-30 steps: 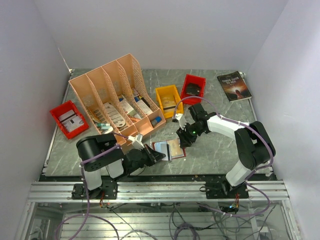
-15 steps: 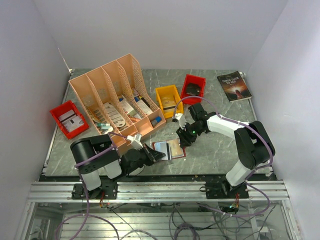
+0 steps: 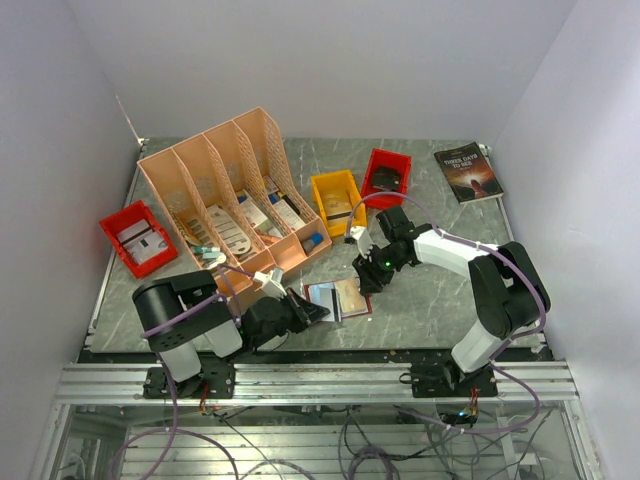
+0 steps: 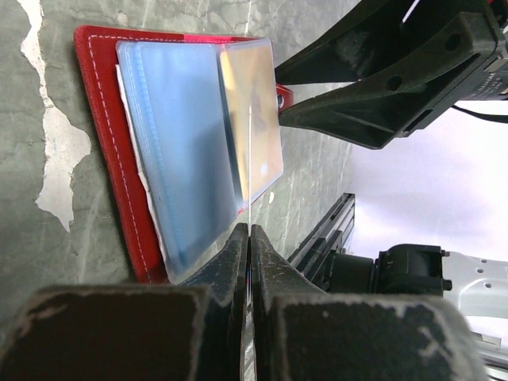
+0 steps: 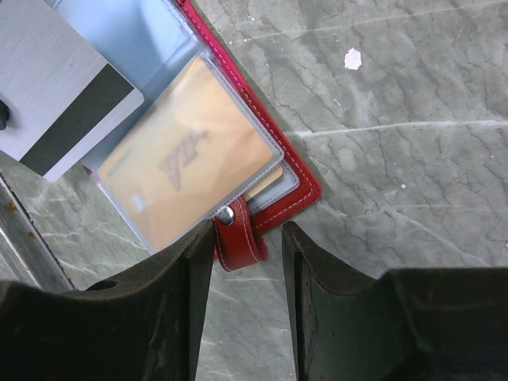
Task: Put the credit cards into the card holder
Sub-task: Insert the credit card into the card holder.
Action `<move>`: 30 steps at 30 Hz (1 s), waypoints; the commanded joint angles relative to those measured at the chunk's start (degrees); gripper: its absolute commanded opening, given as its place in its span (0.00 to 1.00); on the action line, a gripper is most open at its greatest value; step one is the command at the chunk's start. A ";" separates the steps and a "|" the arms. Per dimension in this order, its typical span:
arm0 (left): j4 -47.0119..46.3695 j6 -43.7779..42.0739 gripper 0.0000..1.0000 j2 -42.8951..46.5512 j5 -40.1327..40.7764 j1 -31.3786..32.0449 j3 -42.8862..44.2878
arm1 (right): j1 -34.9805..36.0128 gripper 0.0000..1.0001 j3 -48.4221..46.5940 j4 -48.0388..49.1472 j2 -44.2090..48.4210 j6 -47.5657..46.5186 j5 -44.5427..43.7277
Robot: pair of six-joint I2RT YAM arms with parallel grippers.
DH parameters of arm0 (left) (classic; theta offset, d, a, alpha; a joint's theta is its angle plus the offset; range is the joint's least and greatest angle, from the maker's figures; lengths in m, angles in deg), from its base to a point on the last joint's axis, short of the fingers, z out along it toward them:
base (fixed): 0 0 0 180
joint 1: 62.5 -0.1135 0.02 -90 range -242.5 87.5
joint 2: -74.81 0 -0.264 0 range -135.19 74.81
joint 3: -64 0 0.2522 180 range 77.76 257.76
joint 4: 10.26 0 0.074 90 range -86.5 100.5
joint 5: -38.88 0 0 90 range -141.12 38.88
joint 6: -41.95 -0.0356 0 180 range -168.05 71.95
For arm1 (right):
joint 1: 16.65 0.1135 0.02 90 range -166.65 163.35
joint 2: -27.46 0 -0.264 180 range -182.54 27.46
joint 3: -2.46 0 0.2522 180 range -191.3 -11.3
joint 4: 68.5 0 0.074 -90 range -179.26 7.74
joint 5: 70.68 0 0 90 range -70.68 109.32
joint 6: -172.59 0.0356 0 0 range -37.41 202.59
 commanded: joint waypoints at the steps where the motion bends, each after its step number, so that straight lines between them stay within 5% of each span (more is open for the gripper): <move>1: 3.80 -0.09 0.07 1.19 0.10 -0.48 1.73 | -0.11 0.40 -0.70 0.67 -0.14 -0.10 -1.41; 13: 4.97 0.54 0.07 1.17 0.05 -0.65 2.16 | -0.12 0.40 -0.70 0.54 -0.07 -0.28 -1.21; 30: -6.13 2.44 0.07 -4.88 -0.31 -0.65 0.22 | -0.12 0.40 -0.70 0.48 0.08 -0.37 -1.41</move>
